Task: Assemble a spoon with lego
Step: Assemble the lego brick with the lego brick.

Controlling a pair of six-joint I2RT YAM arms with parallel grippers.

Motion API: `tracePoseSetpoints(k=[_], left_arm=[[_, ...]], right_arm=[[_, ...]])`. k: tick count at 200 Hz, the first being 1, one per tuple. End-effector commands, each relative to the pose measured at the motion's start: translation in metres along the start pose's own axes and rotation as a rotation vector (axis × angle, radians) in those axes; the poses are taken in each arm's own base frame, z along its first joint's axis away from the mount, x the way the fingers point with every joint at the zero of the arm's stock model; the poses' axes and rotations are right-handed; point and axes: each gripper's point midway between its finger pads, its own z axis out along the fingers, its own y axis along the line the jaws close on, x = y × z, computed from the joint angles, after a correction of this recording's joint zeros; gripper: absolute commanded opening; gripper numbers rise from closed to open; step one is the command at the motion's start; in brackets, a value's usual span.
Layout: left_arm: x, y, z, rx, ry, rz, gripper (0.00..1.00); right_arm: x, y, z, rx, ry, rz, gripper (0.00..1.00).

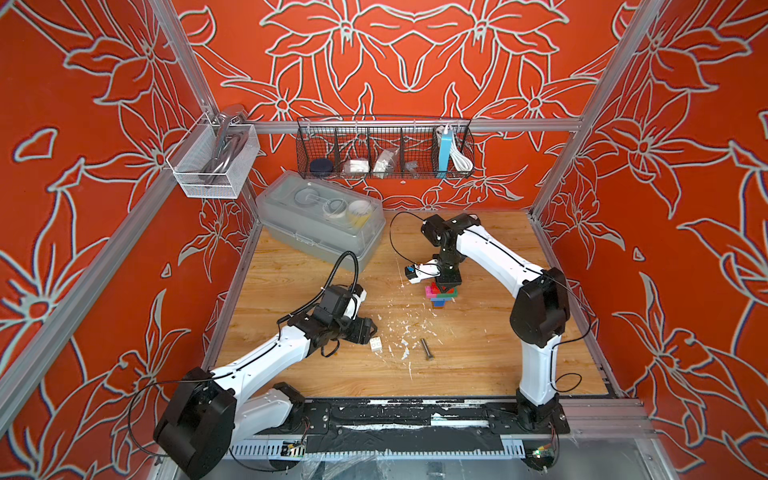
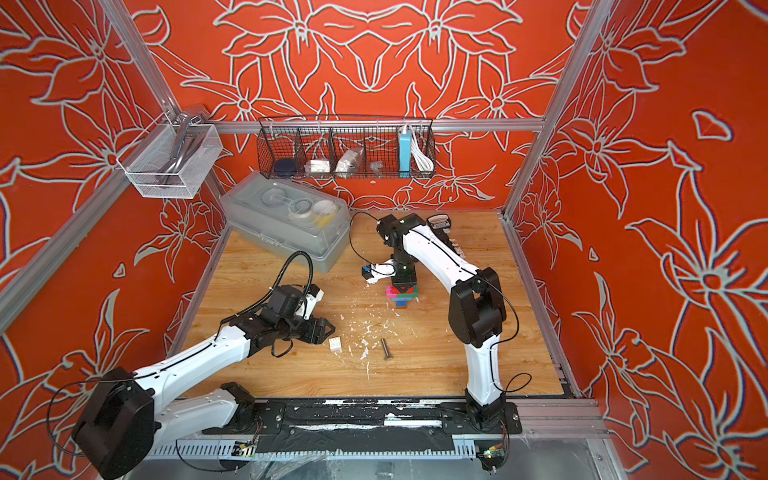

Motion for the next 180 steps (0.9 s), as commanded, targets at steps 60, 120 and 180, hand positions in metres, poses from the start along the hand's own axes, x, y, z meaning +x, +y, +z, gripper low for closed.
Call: tracePoseSetpoints(k=[60,120,180], left_arm=[[-0.003,0.0,-0.003,-0.007,-0.026,0.019,0.71],[-0.005,0.0,-0.006,-0.009,-0.036,0.021,0.71],[-0.006,0.0,-0.01,-0.013,-0.05,0.022,0.71]], right_arm=[[0.011,0.017,0.036,-0.085,0.033,0.013,0.0],[0.006,0.025,0.069,-0.187,0.032,0.033,0.0],[0.007,0.033,0.087,-0.268,0.059,0.079,0.0]])
